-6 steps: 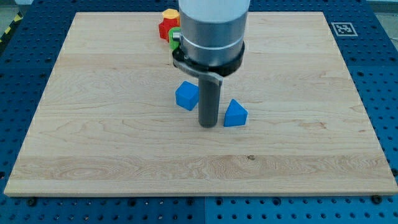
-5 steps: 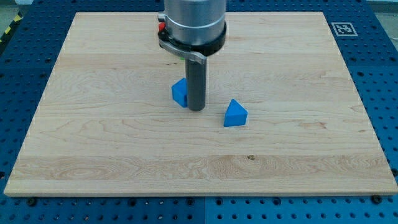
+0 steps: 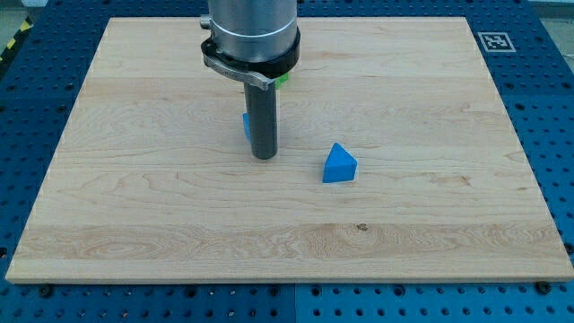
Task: Push the cube below the green star
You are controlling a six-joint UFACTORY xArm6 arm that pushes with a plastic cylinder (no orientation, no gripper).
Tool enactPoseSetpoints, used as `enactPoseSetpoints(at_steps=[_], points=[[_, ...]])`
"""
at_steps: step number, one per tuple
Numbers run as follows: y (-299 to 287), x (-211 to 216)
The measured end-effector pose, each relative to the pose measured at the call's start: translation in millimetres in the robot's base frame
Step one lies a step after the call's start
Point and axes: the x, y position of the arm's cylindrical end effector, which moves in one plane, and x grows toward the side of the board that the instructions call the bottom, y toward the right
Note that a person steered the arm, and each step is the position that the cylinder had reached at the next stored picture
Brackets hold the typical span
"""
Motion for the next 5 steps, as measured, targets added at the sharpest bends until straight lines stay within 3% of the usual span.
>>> enactPoseSetpoints(at_steps=[3, 5], points=[[-19.8, 1.6], [-31.4, -42.8]])
